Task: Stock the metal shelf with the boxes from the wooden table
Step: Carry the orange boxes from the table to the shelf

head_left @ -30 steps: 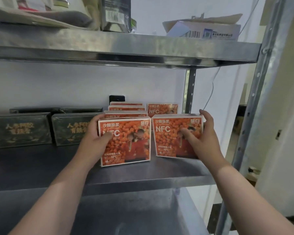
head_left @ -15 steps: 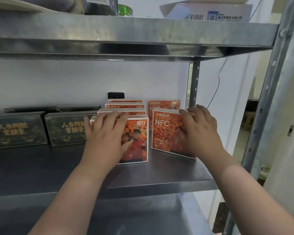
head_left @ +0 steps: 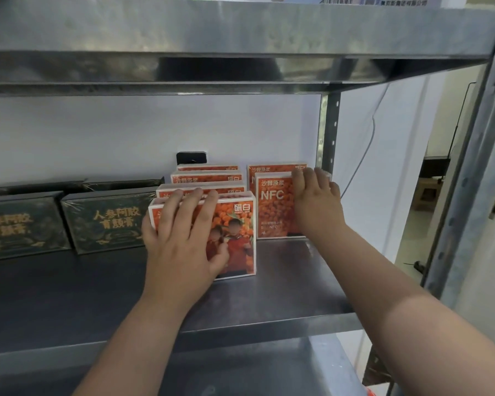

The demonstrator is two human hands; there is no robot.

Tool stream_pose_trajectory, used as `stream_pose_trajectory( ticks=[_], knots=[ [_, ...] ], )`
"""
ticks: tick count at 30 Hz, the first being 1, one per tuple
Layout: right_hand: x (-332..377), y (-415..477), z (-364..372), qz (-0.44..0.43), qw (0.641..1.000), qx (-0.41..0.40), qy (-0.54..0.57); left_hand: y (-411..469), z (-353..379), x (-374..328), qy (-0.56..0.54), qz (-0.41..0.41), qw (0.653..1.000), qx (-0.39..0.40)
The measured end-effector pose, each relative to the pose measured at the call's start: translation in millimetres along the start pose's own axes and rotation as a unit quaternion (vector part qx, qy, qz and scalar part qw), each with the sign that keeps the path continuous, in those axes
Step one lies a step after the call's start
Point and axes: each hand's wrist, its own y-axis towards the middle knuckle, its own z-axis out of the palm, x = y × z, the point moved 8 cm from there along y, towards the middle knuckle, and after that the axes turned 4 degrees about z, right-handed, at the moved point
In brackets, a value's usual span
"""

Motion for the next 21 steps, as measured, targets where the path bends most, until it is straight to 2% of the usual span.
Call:
stream_pose_trajectory(
  ticks=[7, 21],
  knots=[
    [6.8, 25.7, 27.3, -0.017, 0.999, 0.047, 0.001, -1.2, -0.3, -0.1, -0.003, 0.007, 0.999, -0.034],
    [4.3, 10.3, 34.8, -0.007, 0.997, 0.048, 0.062, -4.4, -0.2, -0.6, -0.006, 0.010, 0.999, -0.038]
  ],
)
